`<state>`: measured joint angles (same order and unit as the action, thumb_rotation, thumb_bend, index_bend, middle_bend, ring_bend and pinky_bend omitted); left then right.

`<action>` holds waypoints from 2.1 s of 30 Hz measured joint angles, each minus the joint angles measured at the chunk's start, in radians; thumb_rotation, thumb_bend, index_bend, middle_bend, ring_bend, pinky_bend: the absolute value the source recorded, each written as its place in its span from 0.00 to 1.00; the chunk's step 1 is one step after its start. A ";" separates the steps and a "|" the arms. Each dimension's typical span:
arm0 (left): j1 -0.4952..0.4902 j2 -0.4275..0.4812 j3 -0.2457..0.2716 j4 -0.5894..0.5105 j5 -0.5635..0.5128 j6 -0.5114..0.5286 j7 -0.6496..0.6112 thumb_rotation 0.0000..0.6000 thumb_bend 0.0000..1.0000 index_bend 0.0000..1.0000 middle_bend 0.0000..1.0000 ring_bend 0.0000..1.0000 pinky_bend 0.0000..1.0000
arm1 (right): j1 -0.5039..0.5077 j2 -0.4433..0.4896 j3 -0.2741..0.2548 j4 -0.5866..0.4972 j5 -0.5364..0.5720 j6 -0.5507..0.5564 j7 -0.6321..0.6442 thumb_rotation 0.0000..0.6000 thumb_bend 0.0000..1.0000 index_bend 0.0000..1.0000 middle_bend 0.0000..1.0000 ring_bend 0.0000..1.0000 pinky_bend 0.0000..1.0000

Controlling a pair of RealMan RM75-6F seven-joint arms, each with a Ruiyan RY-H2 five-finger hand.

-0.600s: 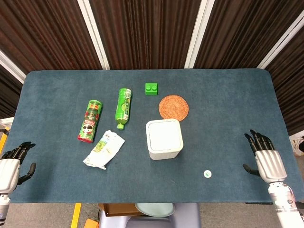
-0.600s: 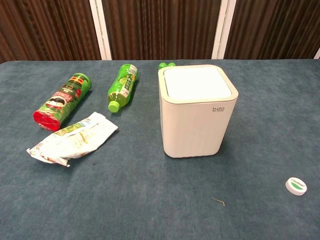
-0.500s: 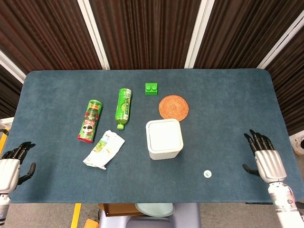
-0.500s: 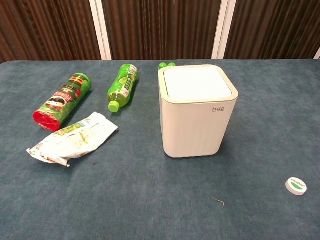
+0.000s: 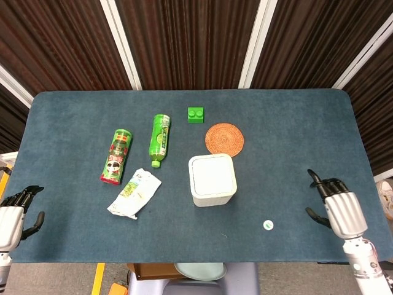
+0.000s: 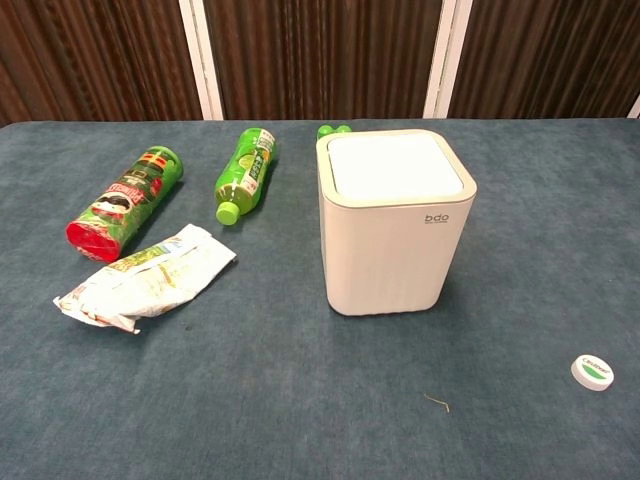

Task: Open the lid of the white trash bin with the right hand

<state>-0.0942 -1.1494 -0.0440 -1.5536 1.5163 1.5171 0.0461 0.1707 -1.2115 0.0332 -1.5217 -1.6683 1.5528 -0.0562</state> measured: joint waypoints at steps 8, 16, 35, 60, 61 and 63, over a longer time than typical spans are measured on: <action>-0.001 0.005 0.000 -0.003 -0.006 -0.009 -0.011 1.00 0.45 0.24 0.23 0.29 0.35 | 0.092 0.131 -0.018 -0.167 -0.047 -0.167 0.031 1.00 0.67 0.24 0.94 0.85 0.75; 0.003 0.009 0.000 -0.004 -0.001 0.000 -0.023 1.00 0.45 0.24 0.23 0.29 0.35 | 0.200 0.203 -0.013 -0.334 -0.017 -0.381 -0.045 1.00 0.76 0.26 0.96 0.85 0.75; 0.001 0.014 0.002 -0.004 0.003 -0.008 -0.038 1.00 0.44 0.24 0.23 0.29 0.35 | 0.394 0.200 0.067 -0.498 0.358 -0.667 -0.309 1.00 0.78 0.30 0.96 0.85 0.76; 0.006 0.021 -0.003 -0.002 -0.002 0.000 -0.060 1.00 0.44 0.24 0.23 0.29 0.35 | 0.495 0.142 0.056 -0.456 0.510 -0.721 -0.332 1.00 0.78 0.29 0.96 0.85 0.76; 0.006 0.021 -0.003 -0.002 -0.002 -0.001 -0.060 1.00 0.44 0.24 0.23 0.29 0.35 | 0.494 0.143 0.056 -0.456 0.507 -0.719 -0.327 1.00 0.78 0.29 0.96 0.85 0.76; 0.005 0.021 -0.002 -0.003 -0.003 -0.002 -0.061 1.00 0.44 0.24 0.23 0.29 0.35 | 0.490 0.147 0.059 -0.460 0.497 -0.707 -0.309 1.00 0.78 0.29 0.96 0.85 0.76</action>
<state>-0.0888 -1.1285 -0.0465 -1.5562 1.5136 1.5146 -0.0144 0.6608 -1.0644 0.0918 -1.9821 -1.1717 0.8454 -0.3651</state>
